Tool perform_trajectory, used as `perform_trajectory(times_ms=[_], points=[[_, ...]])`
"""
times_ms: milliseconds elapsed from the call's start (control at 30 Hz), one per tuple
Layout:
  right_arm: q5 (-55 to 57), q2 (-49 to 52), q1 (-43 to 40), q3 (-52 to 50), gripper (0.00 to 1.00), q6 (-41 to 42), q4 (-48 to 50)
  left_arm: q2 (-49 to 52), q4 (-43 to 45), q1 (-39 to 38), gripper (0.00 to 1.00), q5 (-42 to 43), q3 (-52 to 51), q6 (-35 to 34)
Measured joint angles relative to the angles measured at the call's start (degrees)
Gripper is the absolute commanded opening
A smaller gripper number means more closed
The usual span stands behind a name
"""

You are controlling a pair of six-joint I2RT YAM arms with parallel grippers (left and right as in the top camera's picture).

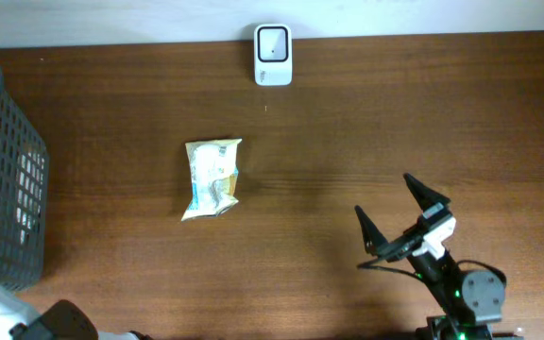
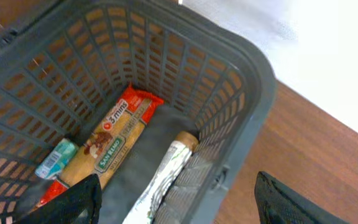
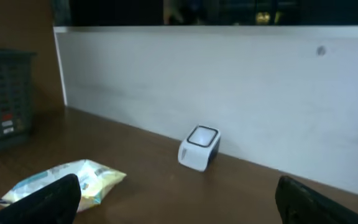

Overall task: Scan the item barcode
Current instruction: 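Grasp the gold-capped 250 ml pouch in the basket with left gripper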

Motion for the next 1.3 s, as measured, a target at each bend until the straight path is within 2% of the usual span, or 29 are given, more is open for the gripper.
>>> perform_trajectory(times_ms=[200, 367, 533, 767, 933, 1033, 1300], points=[[2.43, -2.82, 0.0, -1.33, 0.98, -0.04, -12.07, 3.63, -0.26, 0.0, 0.76, -0.68, -0.09, 0.0], [2.84, -2.84, 0.0, -1.4, 0.98, 0.0, -15.41, 4.46, -1.25, 0.0, 0.76, -2.03, -0.09, -0.02], [2.97, -2.84, 0.0, -1.46, 0.98, 0.02, -24.02, 4.63, -1.88, 0.0, 0.75, -3.32, -0.09, 0.0], [2.56, -2.84, 0.0, -1.46, 0.98, 0.04, -24.7, 6.1, -2.16, 3.72, 0.73, -6.03, -0.42, 0.26], [2.51, -2.84, 0.0, -1.46, 0.98, 0.02, -28.33, 9.31, -2.64, 6.91, 0.73, -2.89, -0.42, 6.69], [2.43, -2.84, 0.0, -1.46, 0.98, 0.04, -31.61, 13.68, -2.47, 6.84, 0.73, 3.08, -0.44, 14.38], [2.32, -2.84, 0.0, -1.46, 0.98, 0.09, -33.79, 24.85, -2.73, 6.84, 0.73, 12.63, -0.7, 24.7]])
